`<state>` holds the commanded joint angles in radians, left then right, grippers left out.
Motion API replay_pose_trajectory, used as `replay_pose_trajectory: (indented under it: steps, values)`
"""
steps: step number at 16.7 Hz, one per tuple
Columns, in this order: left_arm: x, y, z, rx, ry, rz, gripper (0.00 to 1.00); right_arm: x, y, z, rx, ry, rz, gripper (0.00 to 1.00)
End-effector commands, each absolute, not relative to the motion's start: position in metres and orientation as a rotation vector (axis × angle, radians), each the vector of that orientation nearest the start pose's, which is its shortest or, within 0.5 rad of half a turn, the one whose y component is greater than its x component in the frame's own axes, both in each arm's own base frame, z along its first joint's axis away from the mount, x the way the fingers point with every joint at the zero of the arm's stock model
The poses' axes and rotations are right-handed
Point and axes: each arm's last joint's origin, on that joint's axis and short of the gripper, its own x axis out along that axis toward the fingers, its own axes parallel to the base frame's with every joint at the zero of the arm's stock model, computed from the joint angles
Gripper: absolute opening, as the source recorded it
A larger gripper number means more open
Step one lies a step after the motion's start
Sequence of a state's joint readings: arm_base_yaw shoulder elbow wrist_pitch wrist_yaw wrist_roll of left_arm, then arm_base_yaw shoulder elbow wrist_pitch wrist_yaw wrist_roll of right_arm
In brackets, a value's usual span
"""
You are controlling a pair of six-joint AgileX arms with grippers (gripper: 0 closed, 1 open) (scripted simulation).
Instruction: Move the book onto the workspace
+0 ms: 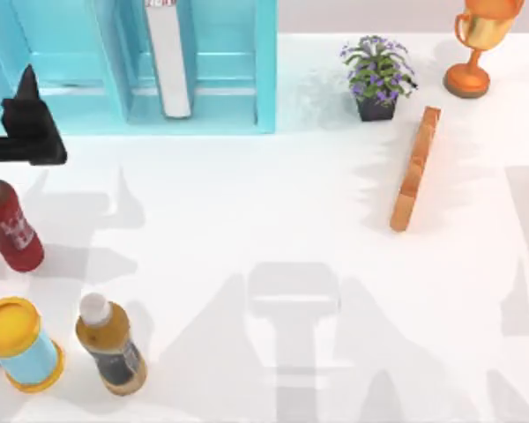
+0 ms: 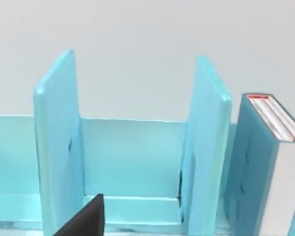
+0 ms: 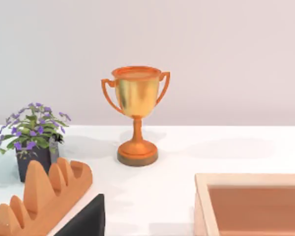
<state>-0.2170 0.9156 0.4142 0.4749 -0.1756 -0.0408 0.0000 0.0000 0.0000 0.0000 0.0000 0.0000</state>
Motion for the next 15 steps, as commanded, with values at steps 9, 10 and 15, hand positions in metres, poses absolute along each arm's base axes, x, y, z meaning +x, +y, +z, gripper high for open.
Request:
replay_pose_trajectory:
  steps: [9,10,15]
  values:
    - [0.338,-0.126,0.155,-0.012,0.175,-0.038,1.0,0.106,-0.001,0.16,0.0,0.0,0.0,1.0]
    - [0.344,-0.134,0.144,-0.007,0.18,-0.039,1.0,0.106,-0.001,0.16,0.0,0.0,0.0,1.0]
    - [0.352,-0.153,0.112,0.009,0.202,-0.048,1.0,0.106,-0.001,0.16,0.0,0.0,0.0,1.0]
